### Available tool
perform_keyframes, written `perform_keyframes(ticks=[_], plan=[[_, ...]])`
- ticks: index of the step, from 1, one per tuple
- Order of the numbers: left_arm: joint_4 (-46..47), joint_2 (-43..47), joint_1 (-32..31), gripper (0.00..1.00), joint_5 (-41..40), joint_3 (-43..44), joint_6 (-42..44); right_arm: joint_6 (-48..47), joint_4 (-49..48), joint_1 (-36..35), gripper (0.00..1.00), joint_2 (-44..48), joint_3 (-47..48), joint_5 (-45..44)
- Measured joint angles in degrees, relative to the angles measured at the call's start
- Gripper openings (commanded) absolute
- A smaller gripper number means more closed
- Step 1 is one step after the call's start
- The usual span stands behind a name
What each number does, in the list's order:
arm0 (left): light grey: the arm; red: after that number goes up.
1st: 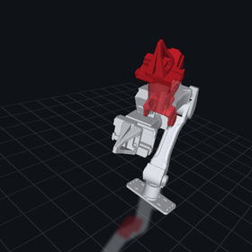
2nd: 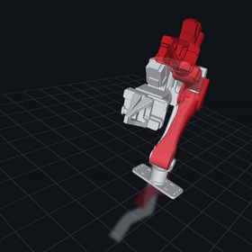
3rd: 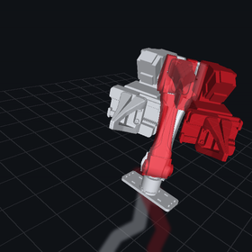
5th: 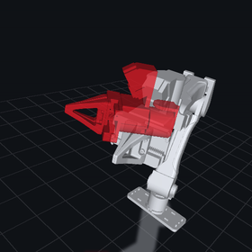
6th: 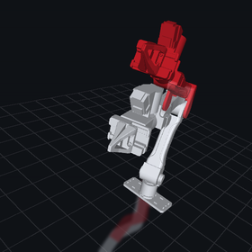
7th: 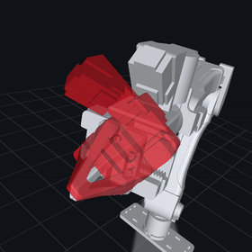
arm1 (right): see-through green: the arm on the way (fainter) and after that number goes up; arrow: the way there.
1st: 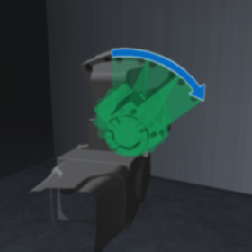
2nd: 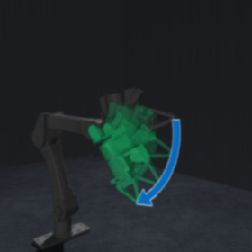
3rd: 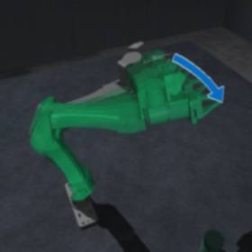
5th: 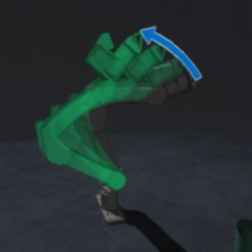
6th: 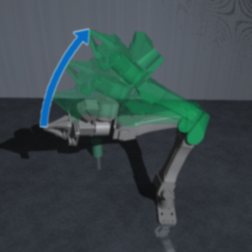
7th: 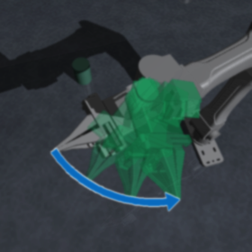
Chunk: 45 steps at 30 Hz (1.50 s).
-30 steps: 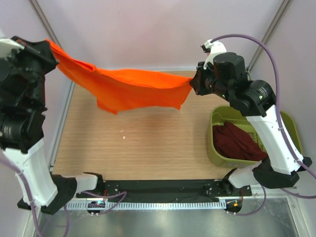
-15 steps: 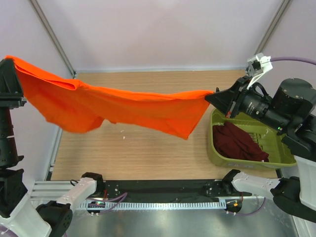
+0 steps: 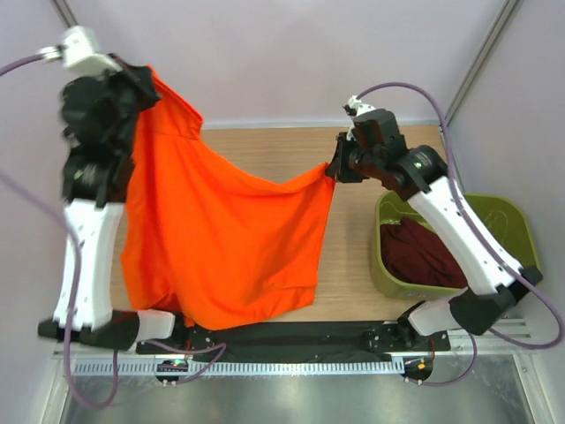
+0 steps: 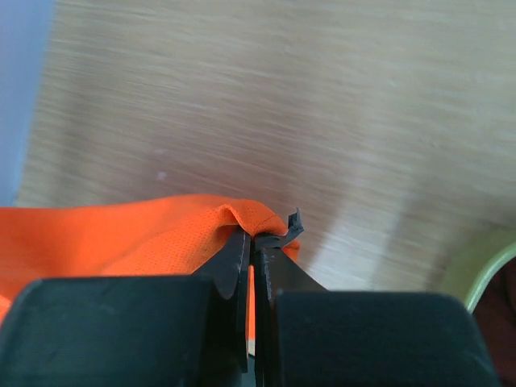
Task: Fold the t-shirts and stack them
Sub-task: Flatten the tshirt out, then fold the tshirt
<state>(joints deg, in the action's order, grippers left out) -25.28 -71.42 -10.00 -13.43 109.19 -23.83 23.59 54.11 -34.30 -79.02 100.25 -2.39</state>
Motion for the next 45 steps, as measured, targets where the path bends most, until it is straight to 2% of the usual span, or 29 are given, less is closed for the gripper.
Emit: perform_keyframes(ticks=[5,9,15,19,22,27,36,45], plan=[[0.17,-16.79,0.37,0.0,0.7,-2.29,-1.22,1.16,-2.4,7.67,0.01,-6.93,-8.76,-0.35],[0.33,-28.28,0.94,0.0,1.05,-2.43,-1.09,1.03,-4.7,14.08,0.01,-12.48,-10.27,0.15],[1.46,-45.81,2.64,0.0,1.57,7.41,0.07,-1.33,-8.87,19.37,0.01,-26.51,-5.44,0.31],[2.27,-52.39,3.8,0.0,2.84,11.91,0.09,-3.17,-8.59,19.37,0.01,-36.06,1.6,0.09],[2.69,-53.81,4.22,0.0,3.82,12.59,0.0,-4.11,-7.54,19.26,0.01,-40.37,6.32,-0.02],[4.59,-53.66,4.44,0.0,5.14,11.23,-0.24,-4.2,-3.78,19.28,0.01,-41.86,12.11,-0.59],[3.8,-47.34,4.44,0.0,5.99,-1.99,-1.11,-3.96,3.56,19.41,0.01,-42.95,17.7,-2.23],[-0.46,-38.14,4.46,0.0,5.88,-10.43,0.26,-4.04,9.44,19.54,0.01,-44.57,17.66,-2.97]])
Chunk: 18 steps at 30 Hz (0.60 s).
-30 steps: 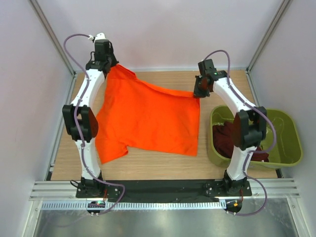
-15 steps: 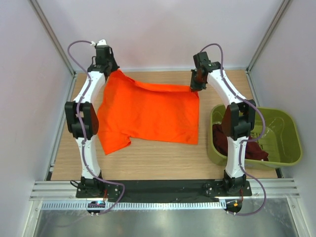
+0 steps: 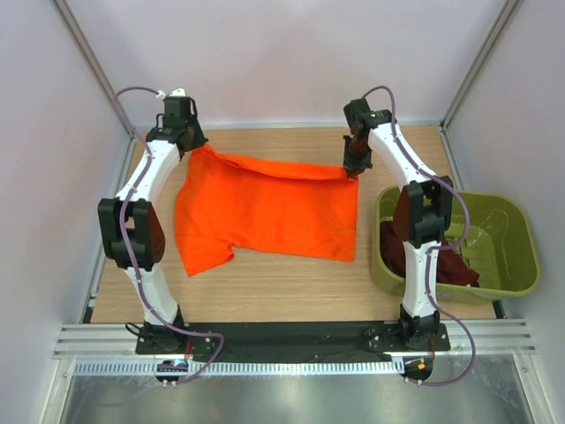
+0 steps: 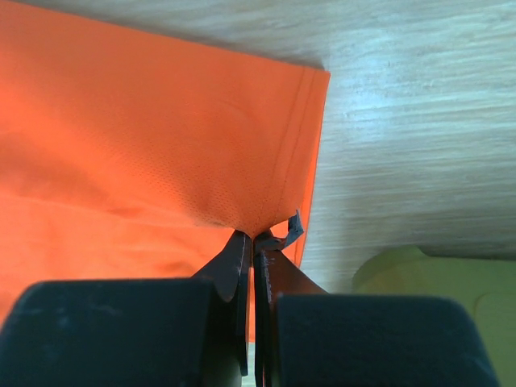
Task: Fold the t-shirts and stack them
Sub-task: Fold the tshirt
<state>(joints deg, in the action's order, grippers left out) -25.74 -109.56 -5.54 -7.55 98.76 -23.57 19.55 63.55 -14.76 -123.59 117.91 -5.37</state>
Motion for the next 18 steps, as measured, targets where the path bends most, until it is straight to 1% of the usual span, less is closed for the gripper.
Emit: perform_keyframes(ticks=[6,18], plan=[[-2.64,3.43,0.0,0.0,-0.37,-3.45,0.02,0.02,1.46,0.0,0.01,-1.05,-0.59,0.11],[-6.36,3.54,0.0,0.0,-3.91,-8.7,0.55,0.0,2.25,0.0,0.01,-2.21,-1.81,0.81]])
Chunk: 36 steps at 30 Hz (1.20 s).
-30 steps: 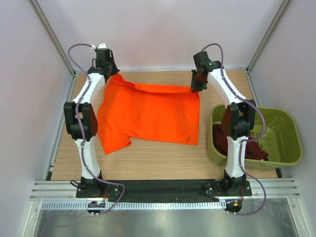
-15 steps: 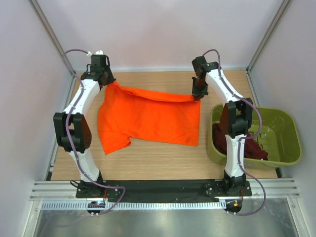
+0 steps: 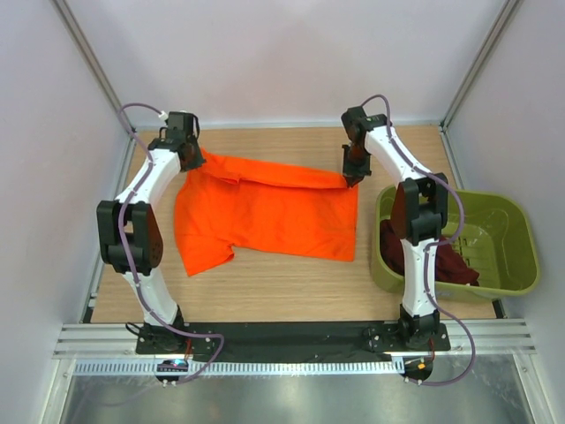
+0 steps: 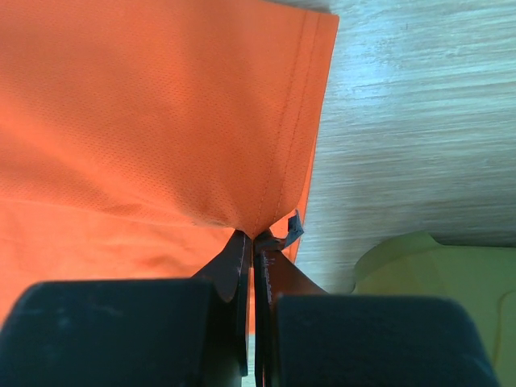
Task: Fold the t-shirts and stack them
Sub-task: Fold the tshirt
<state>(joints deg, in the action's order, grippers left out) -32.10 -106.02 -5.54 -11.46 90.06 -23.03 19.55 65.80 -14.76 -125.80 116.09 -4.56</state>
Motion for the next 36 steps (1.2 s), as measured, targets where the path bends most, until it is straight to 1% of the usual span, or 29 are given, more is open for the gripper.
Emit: perform_keyframes(ticks=[18,19,20,21,22,23,24,25,26,27,28,32,33,34,36], plan=[[-1.4,-0.07,0.0,0.0,-1.55,-6.75,-0.98,0.02,1.64,0.0,0.01,-2.47,-0.61,-0.26],[-1.77,-0.2,0.0,0.03,-1.64,-6.75,-1.01,0.02,1.68,0.0,0.02,-2.51,-0.61,-0.26],[-2.08,-0.35,0.0,0.09,-1.92,-6.71,-1.05,0.02,1.73,0.0,0.02,-2.56,-0.61,-0.26],[-3.02,-0.57,0.0,0.18,-2.51,-6.32,-1.14,0.02,1.77,0.0,0.03,-2.58,-0.61,-0.24],[-4.2,-0.9,0.0,0.35,-3.17,-5.66,-1.68,0.02,1.81,0.0,0.05,-2.6,-0.61,-0.22],[-5.27,-1.18,0.04,0.45,-4.26,-4.9,-2.1,0.07,1.97,0.0,0.11,-2.6,-0.61,-0.17],[-6.71,-1.31,0.33,0.55,-5.2,-4.09,-2.93,0.24,2.27,-0.02,0.23,-2.6,-0.59,-0.02],[-7.65,-1.05,0.59,0.71,-5.77,-3.65,-3.41,0.59,2.71,-0.04,0.29,-2.6,-0.5,0.09],[-8.24,-0.33,1.11,0.75,-6.38,-3.61,-4.07,0.52,3.17,-0.13,0.34,-2.6,-0.35,0.11],[-9.01,0.68,1.75,0.76,-6.84,-3.61,-5.09,0.92,3.61,-0.17,0.39,-2.6,-0.15,0.15],[-9.44,1.86,2.36,0.71,-7.19,-3.61,-6.08,1.18,3.89,-0.17,0.41,-2.6,0.11,0.07],[-7.39,6.75,4.07,0.52,-5.84,-3.5,-7.91,2.01,4.87,-0.2,0.41,-2.6,2.86,-1.36],[-6.91,6.78,4.17,0.48,-4.09,-2.19,-8.35,2.21,5.18,-0.2,0.41,-2.64,4.28,-1.81],[-6.19,6.16,4.17,0.42,-2.93,-0.72,-8.5,2.47,5.29,-0.2,0.41,-2.64,5.68,-2.19],[-5.14,1.57,4.17,0.33,1.49,5.42,-9.31,3.15,5.22,-0.2,0.41,-2.89,8.7,-2.62]])
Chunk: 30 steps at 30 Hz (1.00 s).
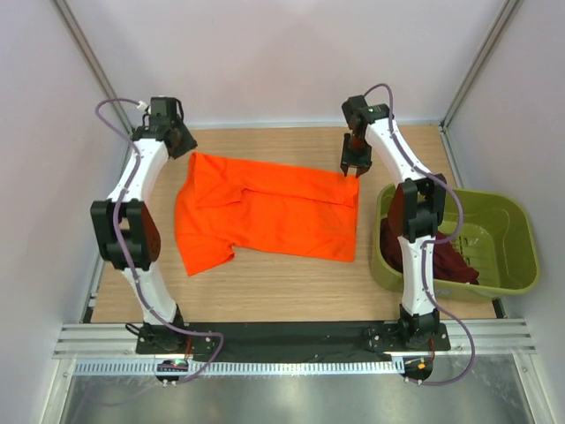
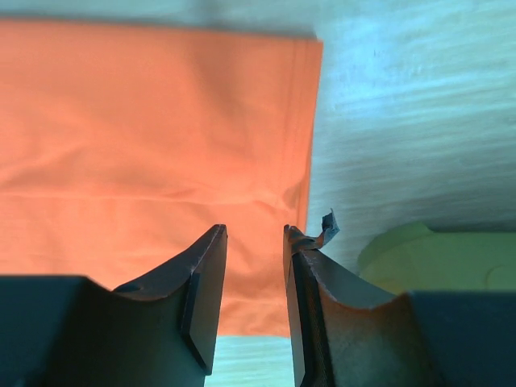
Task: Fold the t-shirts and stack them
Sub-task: Fold the tshirt
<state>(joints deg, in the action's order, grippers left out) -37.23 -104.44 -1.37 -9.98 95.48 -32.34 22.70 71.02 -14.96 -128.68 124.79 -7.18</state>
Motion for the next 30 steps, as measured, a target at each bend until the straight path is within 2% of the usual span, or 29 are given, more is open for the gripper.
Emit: perform_keyframes(ticks=[2,5,12,22,30], plan=[[3.32,-5.4,-0.02,0.33,4.52,4.83,-0.52,0.44,-0.31,0.0,0.41,-0.55,2.69,-0.04],[7.45,-12.55,-0.02,0.35,10.25,6.78,-2.12,1.4,-1.38,0.02,0.39,-2.05,5.25,-0.02],[6.38,-25.18,0.17,0.36,15.63,10.14,-4.66,3.69,-4.15,0.02,0.26,-7.74,6.01,0.04],[2.54,-26.18,4.28,0.42,12.61,9.66,-4.85,6.8,-7.72,-0.33,0.26,-9.46,3.72,-0.74],[1.55,-25.92,6.4,0.44,12.17,9.55,-4.5,7.8,-8.61,-1.79,0.32,-16.26,9.11,-2.8]])
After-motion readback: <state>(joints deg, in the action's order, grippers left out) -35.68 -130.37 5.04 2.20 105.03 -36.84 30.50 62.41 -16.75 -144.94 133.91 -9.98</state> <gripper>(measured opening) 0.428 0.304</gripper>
